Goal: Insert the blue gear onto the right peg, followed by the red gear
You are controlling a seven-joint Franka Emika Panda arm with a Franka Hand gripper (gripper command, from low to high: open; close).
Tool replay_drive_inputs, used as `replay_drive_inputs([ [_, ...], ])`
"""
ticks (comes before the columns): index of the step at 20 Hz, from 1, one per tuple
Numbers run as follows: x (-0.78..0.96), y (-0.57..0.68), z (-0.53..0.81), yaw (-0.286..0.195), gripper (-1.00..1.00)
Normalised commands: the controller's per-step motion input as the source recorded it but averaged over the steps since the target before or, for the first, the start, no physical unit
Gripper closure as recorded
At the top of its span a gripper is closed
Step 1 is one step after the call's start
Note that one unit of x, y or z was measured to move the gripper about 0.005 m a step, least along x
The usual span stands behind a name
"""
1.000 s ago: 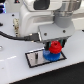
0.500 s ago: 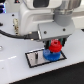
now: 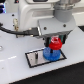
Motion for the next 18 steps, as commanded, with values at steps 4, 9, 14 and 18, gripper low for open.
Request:
replay_drive_inputs([
  [4, 0.07, -0.02, -0.24, 0.0, 1.0],
  [9, 0.12, -0.08, 0.17, 0.0, 1.0],
  [14, 0.09, -0.12, -0.01, 0.0, 1.0],
  [18, 0.03, -0.2, -0.21, 0.0, 1.0],
])
